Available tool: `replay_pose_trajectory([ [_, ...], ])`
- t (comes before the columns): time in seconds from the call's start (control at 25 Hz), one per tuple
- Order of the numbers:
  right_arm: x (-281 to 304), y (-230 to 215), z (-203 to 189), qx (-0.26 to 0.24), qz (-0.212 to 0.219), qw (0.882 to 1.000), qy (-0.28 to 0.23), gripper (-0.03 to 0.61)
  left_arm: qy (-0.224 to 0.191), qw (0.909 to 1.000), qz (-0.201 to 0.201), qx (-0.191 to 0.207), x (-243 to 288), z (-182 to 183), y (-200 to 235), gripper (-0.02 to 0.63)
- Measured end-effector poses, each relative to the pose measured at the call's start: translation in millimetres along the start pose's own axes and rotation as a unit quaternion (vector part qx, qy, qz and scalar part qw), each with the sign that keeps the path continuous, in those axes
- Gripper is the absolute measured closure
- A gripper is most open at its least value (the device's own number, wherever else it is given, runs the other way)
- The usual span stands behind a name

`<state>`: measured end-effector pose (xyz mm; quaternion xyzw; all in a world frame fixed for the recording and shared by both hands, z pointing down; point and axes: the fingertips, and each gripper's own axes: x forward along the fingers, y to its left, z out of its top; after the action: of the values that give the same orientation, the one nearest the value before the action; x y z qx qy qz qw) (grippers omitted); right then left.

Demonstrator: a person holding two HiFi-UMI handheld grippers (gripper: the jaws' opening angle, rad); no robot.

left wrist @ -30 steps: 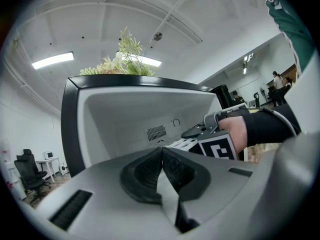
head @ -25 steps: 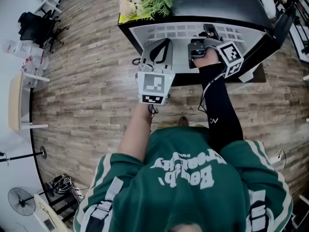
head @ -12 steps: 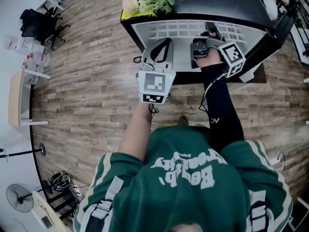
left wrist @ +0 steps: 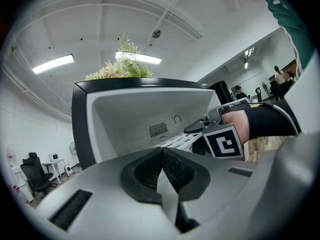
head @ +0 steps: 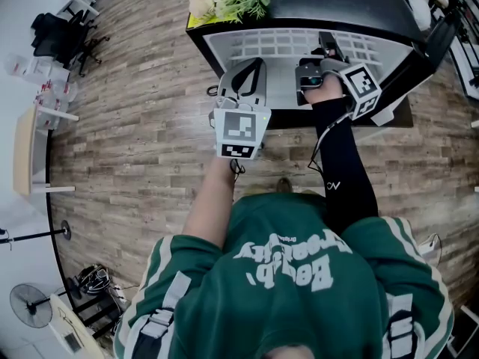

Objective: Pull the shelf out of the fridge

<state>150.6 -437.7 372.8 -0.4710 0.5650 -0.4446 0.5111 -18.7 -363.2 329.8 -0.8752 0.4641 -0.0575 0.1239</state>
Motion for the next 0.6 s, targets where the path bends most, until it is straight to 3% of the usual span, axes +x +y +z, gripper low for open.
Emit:
replay_pose_trajectory([
  [0.6,-9.8,5.9,0.6,-0.006,0.002,1.000,-0.002,0.537,-0.006,1.0000,-0.002,-0.005,-9.4,3.8,0.6,0.597],
])
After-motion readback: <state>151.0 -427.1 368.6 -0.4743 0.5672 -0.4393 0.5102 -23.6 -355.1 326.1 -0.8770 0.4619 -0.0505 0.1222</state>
